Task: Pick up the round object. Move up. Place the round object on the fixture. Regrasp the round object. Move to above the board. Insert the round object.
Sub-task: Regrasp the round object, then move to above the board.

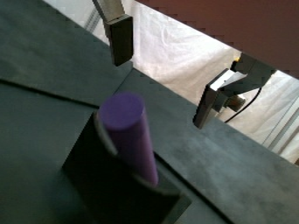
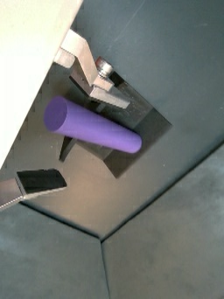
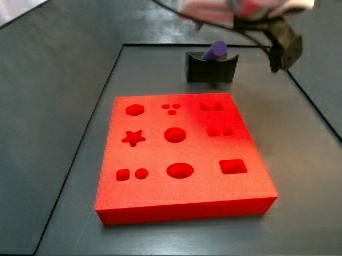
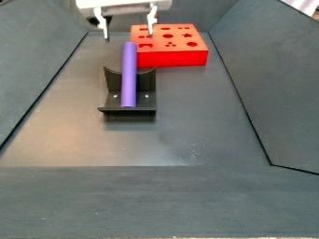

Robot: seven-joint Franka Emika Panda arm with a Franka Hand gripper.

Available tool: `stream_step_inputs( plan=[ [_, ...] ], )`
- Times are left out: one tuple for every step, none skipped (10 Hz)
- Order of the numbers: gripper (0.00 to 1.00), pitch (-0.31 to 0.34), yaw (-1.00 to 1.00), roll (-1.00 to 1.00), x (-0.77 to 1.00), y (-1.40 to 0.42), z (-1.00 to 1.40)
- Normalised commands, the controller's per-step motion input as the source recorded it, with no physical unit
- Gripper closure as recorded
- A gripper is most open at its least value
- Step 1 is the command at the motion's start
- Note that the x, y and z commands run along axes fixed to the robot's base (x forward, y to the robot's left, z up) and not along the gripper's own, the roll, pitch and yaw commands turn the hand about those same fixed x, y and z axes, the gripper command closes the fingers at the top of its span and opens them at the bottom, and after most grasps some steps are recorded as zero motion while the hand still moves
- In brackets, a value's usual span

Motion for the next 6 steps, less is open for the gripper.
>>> stream_step_inputs(
  plan=[
    [0.0, -0.026, 0.11, 0.11, 0.14, -0.02, -0.82],
    [0.0, -0.031, 0.09, 0.1, 0.12, -0.03, -0.61],
    [0.0, -0.034, 0.07, 0.1, 0.11, -0.03, -0.46],
    [0.0, -0.037, 0.06, 0.1, 0.1, -0.03, -0.31],
    [1.0, 0.0, 0.0, 0.0, 0.0, 0.0, 0.0],
    [1.0, 0.021, 0.18, -0.11, -0.06, 0.1, 1.0]
  ],
)
